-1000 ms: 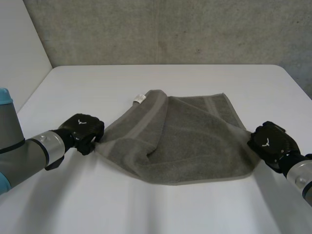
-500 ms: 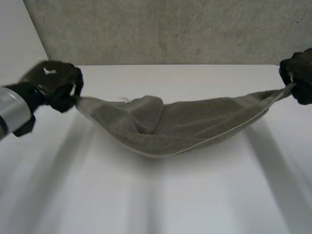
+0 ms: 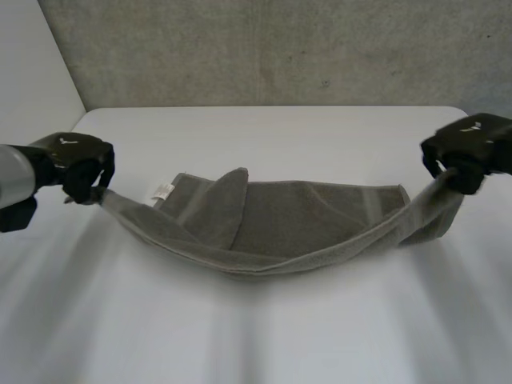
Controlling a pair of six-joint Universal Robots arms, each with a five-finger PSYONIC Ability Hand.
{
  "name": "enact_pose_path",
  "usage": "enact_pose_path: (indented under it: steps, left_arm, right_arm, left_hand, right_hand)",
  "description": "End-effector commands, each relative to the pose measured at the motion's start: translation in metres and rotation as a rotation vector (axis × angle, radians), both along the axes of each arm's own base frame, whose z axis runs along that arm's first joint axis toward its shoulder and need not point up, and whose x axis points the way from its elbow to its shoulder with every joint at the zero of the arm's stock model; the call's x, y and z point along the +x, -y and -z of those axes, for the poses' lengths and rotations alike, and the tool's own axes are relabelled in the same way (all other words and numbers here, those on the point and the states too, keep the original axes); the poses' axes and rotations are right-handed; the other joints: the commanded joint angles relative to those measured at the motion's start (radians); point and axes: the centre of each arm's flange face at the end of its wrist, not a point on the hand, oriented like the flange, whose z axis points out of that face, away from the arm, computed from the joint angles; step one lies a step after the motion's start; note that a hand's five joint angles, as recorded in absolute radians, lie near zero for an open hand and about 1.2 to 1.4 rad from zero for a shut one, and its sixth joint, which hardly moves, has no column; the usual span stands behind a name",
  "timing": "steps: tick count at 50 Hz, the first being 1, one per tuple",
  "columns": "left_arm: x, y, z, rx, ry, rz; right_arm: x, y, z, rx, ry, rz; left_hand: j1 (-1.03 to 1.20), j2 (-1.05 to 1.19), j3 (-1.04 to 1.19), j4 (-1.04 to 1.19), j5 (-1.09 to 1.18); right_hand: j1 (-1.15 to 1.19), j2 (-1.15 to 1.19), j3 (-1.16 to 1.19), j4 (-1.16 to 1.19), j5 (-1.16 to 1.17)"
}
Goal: Fold the towel.
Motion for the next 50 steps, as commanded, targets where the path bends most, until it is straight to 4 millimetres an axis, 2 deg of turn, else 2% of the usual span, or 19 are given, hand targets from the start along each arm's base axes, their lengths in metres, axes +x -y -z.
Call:
enact_pose_path:
  steps: [1,4,6,7,8,9,10,11,12,14,18,26,28,34,36,39,41,44,50]
  left_arm:
    - [-0.029,0.046,0.006,-0.068,0.006,0.002]
    - [-0.035,0.072,-0.014,-0.181,-0.018,-0.041]
    - [-0.043,0.093,-0.054,-0.373,-0.087,-0.069]
    - [-0.043,0.093,-0.054,-0.374,-0.087,-0.069]
    - [-0.049,0.099,-0.080,-0.496,-0.149,-0.077]
    - [-0.054,0.101,-0.108,-0.619,-0.226,-0.081]
    - [-0.054,0.101,-0.108,-0.620,-0.227,-0.081]
    - [-0.055,0.102,-0.137,-0.744,-0.328,-0.098]
    - [-0.055,0.102,-0.137,-0.745,-0.329,-0.099]
    - [-0.048,0.097,-0.181,-0.900,-0.521,-0.127]
    - [-0.044,0.089,-0.204,-0.973,-0.645,-0.111]
    - [-0.045,0.100,-0.147,-0.778,-0.587,-0.113]
    - [-0.033,0.109,-0.110,-0.674,-0.543,-0.158]
    - [-0.011,0.115,-0.052,-0.502,-0.482,-0.199]
    - [-0.005,0.109,-0.016,-0.388,-0.454,-0.188]
    - [-0.001,0.105,0.002,-0.333,-0.436,-0.180]
    - [0.001,0.093,0.035,-0.245,-0.382,-0.151]
    - [-0.001,0.078,0.060,-0.192,-0.307,-0.100]
    - [-0.001,0.055,0.078,-0.161,-0.197,-0.040]
  right_arm:
    - [0.041,0.041,0.001,-0.143,-0.047,0.004]
    - [0.051,0.068,-0.019,-0.293,-0.034,0.046]
    - [0.057,0.088,-0.062,-0.532,0.043,0.098]
    - [0.057,0.088,-0.062,-0.533,0.043,0.098]
    - [0.062,0.091,-0.090,-0.681,0.114,0.119]
    - [0.067,0.088,-0.119,-0.816,0.209,0.130]
    - [0.067,0.088,-0.119,-0.817,0.210,0.130]
    - [0.064,0.085,-0.146,-0.927,0.333,0.162]
    - [0.064,0.085,-0.146,-0.928,0.334,0.162]
    - [0.058,0.075,-0.179,-1.022,0.518,0.188]
    - [0.057,0.067,-0.185,-0.999,0.544,0.169]
    - [0.076,0.075,-0.108,-0.695,0.270,0.028]
    - [0.077,0.074,-0.076,-0.570,0.163,0.008]
    - [0.074,0.068,-0.027,-0.365,0.072,-0.026]
    - [0.075,0.059,0.005,-0.242,0.050,-0.088]
    - [0.075,0.052,0.021,-0.179,0.037,-0.122]
    - [0.071,0.043,0.054,-0.083,-0.003,-0.165]
    - [0.068,0.035,0.077,-0.045,-0.033,-0.176]
    - [0.063,0.021,0.083,-0.064,-0.036,-0.176]
  left_hand:
    - [0.060,0.009,0.010,0.007,0.025]
    - [0.060,0.009,0.010,0.007,0.025]
    - [0.060,0.009,0.010,0.007,0.025]
    - [0.060,0.009,0.010,0.007,0.025]
    - [0.060,0.009,0.010,0.007,0.025]
    - [0.060,0.009,0.010,0.007,0.025]
    - [0.060,0.009,0.010,0.007,0.025]
    - [0.060,0.009,0.010,0.007,0.025]
    - [0.060,0.009,0.010,0.007,0.025]
    - [0.060,0.009,0.010,0.007,0.025]
    - [0.060,0.009,0.010,0.007,0.025]
    - [0.060,0.009,0.010,0.007,0.025]
    - [0.060,0.009,0.010,0.007,0.025]
    - [0.060,0.009,0.010,0.007,0.025]
    - [0.060,0.009,0.010,0.007,0.025]
    - [0.060,0.009,0.010,0.007,0.025]
    - [0.060,0.009,0.010,0.007,0.025]
    - [0.060,0.009,0.010,0.007,0.025]
    - [0.060,0.009,0.010,0.007,0.025]
  right_hand:
    - [0.077,0.093,0.062,0.061,0.059]
    - [0.077,0.093,0.062,0.061,0.059]
    - [0.077,0.093,0.062,0.061,0.059]
    - [0.077,0.093,0.062,0.061,0.059]
    - [0.077,0.093,0.062,0.061,0.059]
    - [0.077,0.093,0.062,0.061,0.059]
    - [0.077,0.093,0.062,0.061,0.059]
    - [0.077,0.093,0.062,0.061,0.059]
    - [0.077,0.093,0.062,0.061,0.059]
    - [0.077,0.093,0.062,0.061,0.059]
    - [0.077,0.093,0.062,0.061,0.059]
    - [0.077,0.093,0.062,0.061,0.059]
    - [0.077,0.093,0.062,0.061,0.059]
    - [0.077,0.093,0.062,0.061,0.059]
    - [0.077,0.093,0.062,0.061,0.059]
    - [0.077,0.093,0.062,0.061,0.059]
    - [0.077,0.093,0.062,0.061,0.059]
    - [0.077,0.093,0.062,0.061,0.059]
    - [0.077,0.093,0.062,0.061,0.059]
